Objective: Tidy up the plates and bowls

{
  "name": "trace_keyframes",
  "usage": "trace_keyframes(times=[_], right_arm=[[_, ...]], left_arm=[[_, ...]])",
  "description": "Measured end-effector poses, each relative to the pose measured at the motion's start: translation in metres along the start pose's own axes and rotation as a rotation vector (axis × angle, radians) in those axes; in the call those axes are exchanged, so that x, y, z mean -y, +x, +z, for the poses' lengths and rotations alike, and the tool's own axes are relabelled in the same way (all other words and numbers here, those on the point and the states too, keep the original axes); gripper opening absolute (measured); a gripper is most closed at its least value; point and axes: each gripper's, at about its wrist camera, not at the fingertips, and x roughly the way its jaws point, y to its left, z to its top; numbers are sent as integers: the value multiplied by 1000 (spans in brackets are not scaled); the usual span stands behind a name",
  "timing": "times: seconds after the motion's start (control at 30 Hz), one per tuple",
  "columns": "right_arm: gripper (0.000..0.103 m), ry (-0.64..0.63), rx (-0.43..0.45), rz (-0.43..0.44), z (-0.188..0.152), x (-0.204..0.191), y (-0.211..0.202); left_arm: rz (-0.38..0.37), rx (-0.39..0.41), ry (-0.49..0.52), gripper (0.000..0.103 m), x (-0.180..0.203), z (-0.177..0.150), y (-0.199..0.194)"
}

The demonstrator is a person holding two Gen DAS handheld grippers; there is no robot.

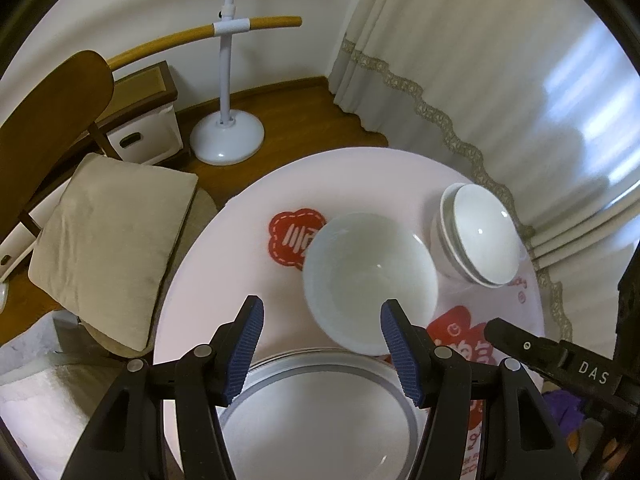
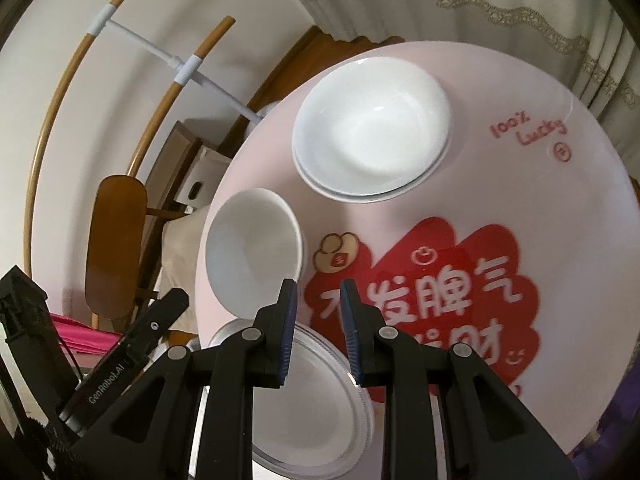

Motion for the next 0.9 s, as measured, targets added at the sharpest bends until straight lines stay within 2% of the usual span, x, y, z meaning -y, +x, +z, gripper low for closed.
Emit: trace_keyframes(times=[0.33, 0.9], right_arm=[[24, 24, -39, -15, 0, -12, 33], [24, 25, -121, -56, 8, -15, 91]], left_arm=[[-17, -52, 20, 57, -14, 15, 23], [-16, -142, 58, 55, -11, 42, 82]])
